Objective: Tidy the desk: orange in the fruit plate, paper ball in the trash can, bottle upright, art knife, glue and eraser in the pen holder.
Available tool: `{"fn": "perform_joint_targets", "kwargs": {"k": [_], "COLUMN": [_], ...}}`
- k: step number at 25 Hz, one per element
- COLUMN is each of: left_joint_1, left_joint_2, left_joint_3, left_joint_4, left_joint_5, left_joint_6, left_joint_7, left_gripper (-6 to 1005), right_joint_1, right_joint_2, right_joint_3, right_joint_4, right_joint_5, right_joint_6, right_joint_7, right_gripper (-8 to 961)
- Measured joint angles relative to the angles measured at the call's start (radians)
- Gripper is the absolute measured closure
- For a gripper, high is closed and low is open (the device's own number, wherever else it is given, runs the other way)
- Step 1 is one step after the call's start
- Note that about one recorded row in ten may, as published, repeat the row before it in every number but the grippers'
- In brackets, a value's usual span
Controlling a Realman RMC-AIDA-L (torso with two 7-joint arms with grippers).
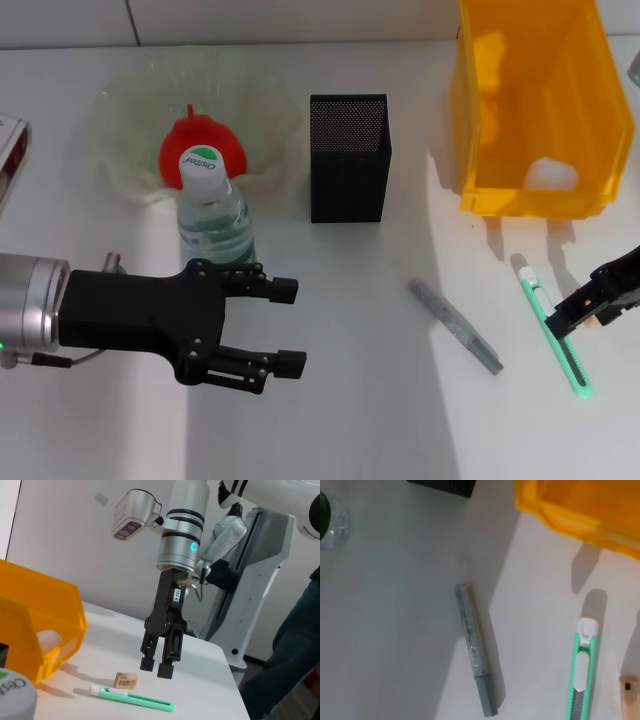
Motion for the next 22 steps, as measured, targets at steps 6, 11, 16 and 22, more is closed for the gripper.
{"fn": "perform_joint_targets", "kwargs": {"k": [6, 11, 16, 22], "left_joint_1": [0.005, 0.006, 0.005, 0.005], "left_joint_2": [0.000, 0.000, 0.000, 0.000], "left_joint_3": [0.000, 0.000, 0.000, 0.000], "left_joint_4": [0.000, 0.000, 0.000, 0.000], "left_joint_5": [0.000, 0.000, 0.000, 0.000], "left_joint_6": [0.000, -0.009, -0.015, -0.019], "left_joint_7": [0.002, 0.003, 0.003, 0.003], "left_gripper": [164, 164, 164, 164], "right_joint_1": [0.014, 0.016, 0.024, 0.025], "right_joint_2": [0.006, 0.009, 0.009, 0.002], "right_joint_3": [-0.015, -0.040, -0.049, -0.043], "right_joint_4": [0.038, 0.052, 0.071, 0.070], "right_joint_5": [-0.030, -0.036, -0.043, -0.045], "right_joint_6": [0.038, 0.073, 0.099, 0.104], "right_joint_7": [0.002, 0.003, 0.004, 0.004], "right_gripper": [187, 187, 187, 187]}}
